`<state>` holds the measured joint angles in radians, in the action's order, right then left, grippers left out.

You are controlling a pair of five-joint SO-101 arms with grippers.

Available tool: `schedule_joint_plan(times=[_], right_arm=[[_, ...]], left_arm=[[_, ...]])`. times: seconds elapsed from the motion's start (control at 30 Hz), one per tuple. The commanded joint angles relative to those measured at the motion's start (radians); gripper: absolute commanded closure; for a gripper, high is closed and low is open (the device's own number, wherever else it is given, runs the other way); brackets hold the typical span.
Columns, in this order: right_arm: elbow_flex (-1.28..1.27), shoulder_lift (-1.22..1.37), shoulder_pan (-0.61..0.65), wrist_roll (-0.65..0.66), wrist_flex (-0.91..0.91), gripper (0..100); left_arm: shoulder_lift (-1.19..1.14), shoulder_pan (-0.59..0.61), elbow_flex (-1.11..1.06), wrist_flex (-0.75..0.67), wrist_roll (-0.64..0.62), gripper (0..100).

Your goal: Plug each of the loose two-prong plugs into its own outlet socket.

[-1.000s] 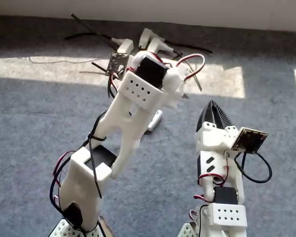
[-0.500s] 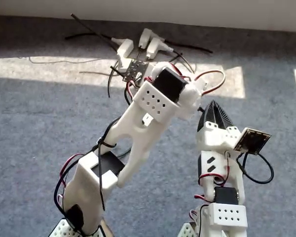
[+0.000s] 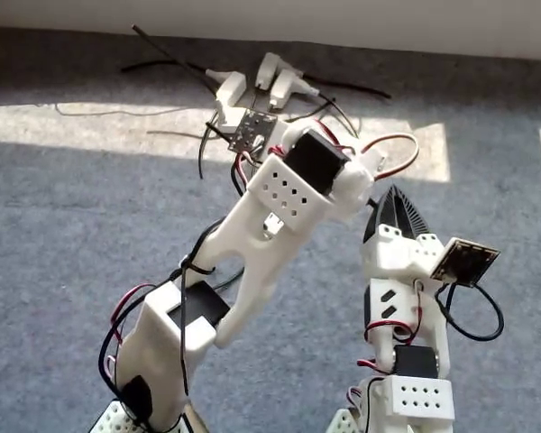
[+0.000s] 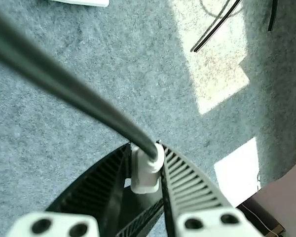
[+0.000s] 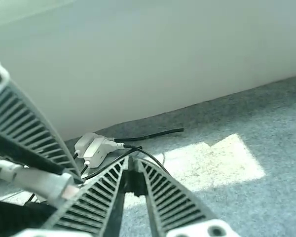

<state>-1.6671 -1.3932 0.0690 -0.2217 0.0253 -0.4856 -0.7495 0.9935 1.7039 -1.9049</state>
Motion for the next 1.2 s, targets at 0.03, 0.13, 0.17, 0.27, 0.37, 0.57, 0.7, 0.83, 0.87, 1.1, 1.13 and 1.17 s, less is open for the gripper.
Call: schedule_joint_plan(times=[0.03,0.13,0.17,0.27,0.37,0.57,0.7,0.83,0.87,1.1,1.13,1.17], right_arm=[[-0.070,-0.005,0.044,-0.003,0.012,99.1],[-0.097,-0.002,0.068,-0.003,0.013,99.1],[-0.104,-0.004,0.084,-0.003,0.013,99.1],[-0.108,-0.001,0.101,-0.002,0.013,99.1],[-0.110,0.001,0.102,-0.002,0.013,99.1],[-0.134,0.002,0.120,-0.002,0.012,99.1],[-0.136,0.002,0.142,0.044,0.012,99.1],[-0.131,-0.005,0.133,0.060,0.012,99.1],[-0.128,-0.007,0.119,0.060,0.012,99.1],[-0.004,-0.007,-0.079,0.060,0.010,99.1],[0.015,-0.007,-0.102,0.060,0.008,99.1],[0.031,-0.007,-0.117,0.055,0.005,99.1]], left_arm=[[0.021,-0.101,0.022,-0.008,0.002,99],[0.051,-0.120,0.061,-0.006,0.002,99],[0.067,-0.128,0.073,-0.008,0.002,99],[0.101,-0.147,0.096,-0.008,0.002,99],[0.108,-0.147,0.094,-0.006,0.002,99],[0.101,-0.145,0.101,-0.006,0.002,99],[0.102,-0.139,0.102,-0.006,0.002,99],[0.102,-0.137,0.099,-0.006,0.002,99],[0.101,-0.136,0.096,-0.006,0.002,99],[0.091,-0.136,0.094,-0.006,0.002,99],[0.091,-0.134,0.094,-0.006,0.002,99],[0.091,-0.134,0.094,-0.006,0.002,99]])
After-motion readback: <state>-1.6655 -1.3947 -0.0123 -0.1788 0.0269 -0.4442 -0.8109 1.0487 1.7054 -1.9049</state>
